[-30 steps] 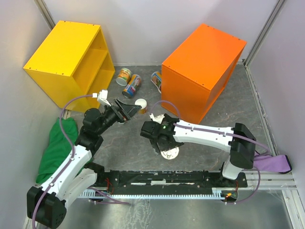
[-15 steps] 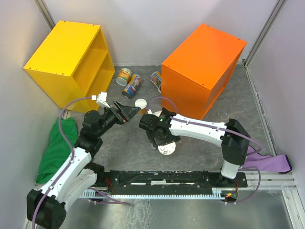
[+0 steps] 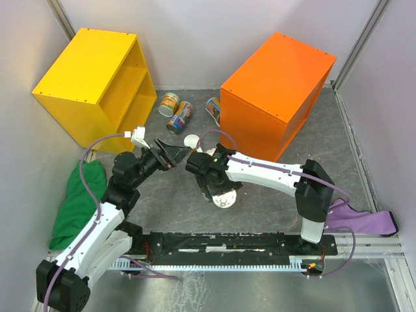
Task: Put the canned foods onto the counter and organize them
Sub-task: Adjust the canned food at the center of the board, then move the counter to the center of the board.
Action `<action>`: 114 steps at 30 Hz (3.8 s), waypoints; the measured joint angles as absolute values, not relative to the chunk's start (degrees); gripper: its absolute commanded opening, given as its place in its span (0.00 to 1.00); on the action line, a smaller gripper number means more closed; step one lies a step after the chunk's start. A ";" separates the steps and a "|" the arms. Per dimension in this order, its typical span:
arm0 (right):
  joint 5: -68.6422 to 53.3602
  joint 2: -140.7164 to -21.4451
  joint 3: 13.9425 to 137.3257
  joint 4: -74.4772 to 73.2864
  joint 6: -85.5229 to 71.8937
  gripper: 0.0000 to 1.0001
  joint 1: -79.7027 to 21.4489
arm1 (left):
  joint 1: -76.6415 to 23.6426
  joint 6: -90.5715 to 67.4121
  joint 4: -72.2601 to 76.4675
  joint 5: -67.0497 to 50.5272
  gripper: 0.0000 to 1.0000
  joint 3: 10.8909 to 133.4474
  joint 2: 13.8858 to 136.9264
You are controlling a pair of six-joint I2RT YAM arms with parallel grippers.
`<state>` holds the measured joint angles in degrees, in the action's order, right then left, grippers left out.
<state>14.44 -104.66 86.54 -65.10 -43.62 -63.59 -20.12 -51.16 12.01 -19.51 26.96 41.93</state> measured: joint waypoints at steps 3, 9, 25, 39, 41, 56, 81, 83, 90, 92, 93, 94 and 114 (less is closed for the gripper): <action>14.46 -104.90 86.91 -65.12 -43.24 0.89 -63.35 | -20.12 -51.44 12.01 -19.42 0.97 26.89 41.93; 14.61 -105.08 87.53 -65.23 -42.26 0.90 -62.06 | -20.12 -52.36 11.79 -17.82 0.98 26.76 41.63; 16.84 -105.84 94.13 -68.20 -40.25 1.00 -59.72 | -20.08 -62.61 -3.75 1.85 0.99 26.81 38.46; 19.53 -99.85 98.98 -68.47 -38.06 0.89 -59.42 | -20.05 -63.18 -2.79 2.63 0.96 26.83 39.81; 21.06 -99.33 104.36 -68.18 -36.86 0.86 -59.22 | -20.05 -63.16 -2.20 2.15 0.95 27.11 40.77; 26.13 -125.54 150.85 -69.84 -23.81 0.64 -52.62 | -20.05 -62.98 1.72 -3.01 0.91 30.09 44.58; 60.99 -140.18 146.32 -40.62 7.09 0.67 -51.22 | -20.05 -61.25 11.40 -11.03 0.91 26.70 44.82; 63.55 -140.27 146.32 -39.64 7.88 0.69 -50.48 | -20.05 -61.21 11.68 -11.18 0.91 26.70 45.10; 69.41 -140.27 143.37 -35.79 9.47 0.71 -49.82 | -20.05 -61.19 12.78 -12.14 0.91 26.70 46.17; 70.32 -140.22 141.71 -36.49 9.02 0.71 -49.82 | -20.05 -61.19 13.13 -12.34 0.91 26.70 46.24; 70.74 -140.18 140.92 -36.95 8.71 0.71 -49.82 | -20.05 -61.21 13.26 -12.38 0.91 26.70 46.24; 71.05 -139.87 139.70 -37.54 8.12 0.71 -49.84 | -20.05 -61.21 13.50 -12.40 0.91 26.70 46.24; 75.48 -122.43 122.93 -60.14 -14.41 0.68 -47.90 | -20.05 -61.21 14.33 -13.26 0.91 25.17 44.82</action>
<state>75.48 -122.43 122.93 -60.14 -14.41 -47.90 -20.05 -61.21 14.33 -13.26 25.17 44.82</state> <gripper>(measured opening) 0.684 0.914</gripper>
